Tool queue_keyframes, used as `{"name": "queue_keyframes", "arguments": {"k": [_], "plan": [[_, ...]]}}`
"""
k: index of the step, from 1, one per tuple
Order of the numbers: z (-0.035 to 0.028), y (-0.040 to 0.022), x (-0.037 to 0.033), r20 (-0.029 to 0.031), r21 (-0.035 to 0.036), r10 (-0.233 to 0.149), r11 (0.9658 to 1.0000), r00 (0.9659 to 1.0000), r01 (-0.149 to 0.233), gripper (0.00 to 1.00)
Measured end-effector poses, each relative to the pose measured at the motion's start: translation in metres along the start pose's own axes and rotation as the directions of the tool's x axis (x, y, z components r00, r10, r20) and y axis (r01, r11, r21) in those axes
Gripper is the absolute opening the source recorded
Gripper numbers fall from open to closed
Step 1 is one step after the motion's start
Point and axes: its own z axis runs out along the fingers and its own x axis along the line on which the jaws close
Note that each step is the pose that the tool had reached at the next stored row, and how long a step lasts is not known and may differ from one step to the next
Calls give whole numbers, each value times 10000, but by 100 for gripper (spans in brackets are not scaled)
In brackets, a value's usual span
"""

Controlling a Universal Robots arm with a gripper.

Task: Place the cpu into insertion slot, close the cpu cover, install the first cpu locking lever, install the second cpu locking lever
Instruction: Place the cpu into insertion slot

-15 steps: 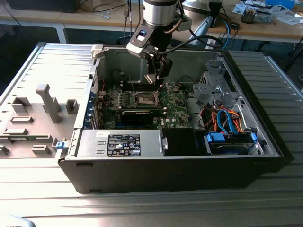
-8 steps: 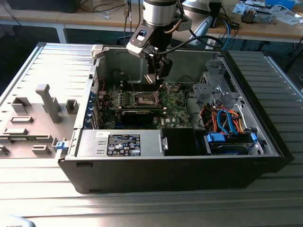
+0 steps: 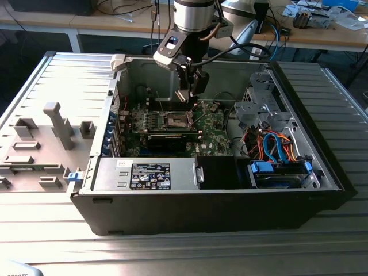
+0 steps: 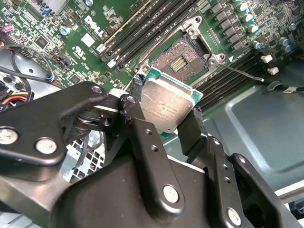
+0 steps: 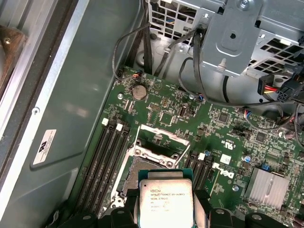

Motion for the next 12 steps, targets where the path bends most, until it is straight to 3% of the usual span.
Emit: {"name": "queue_keyframes", "arguments": {"k": [12], "plan": [[0,0,0,4,0,104,9999,9999,-104,55]]}}
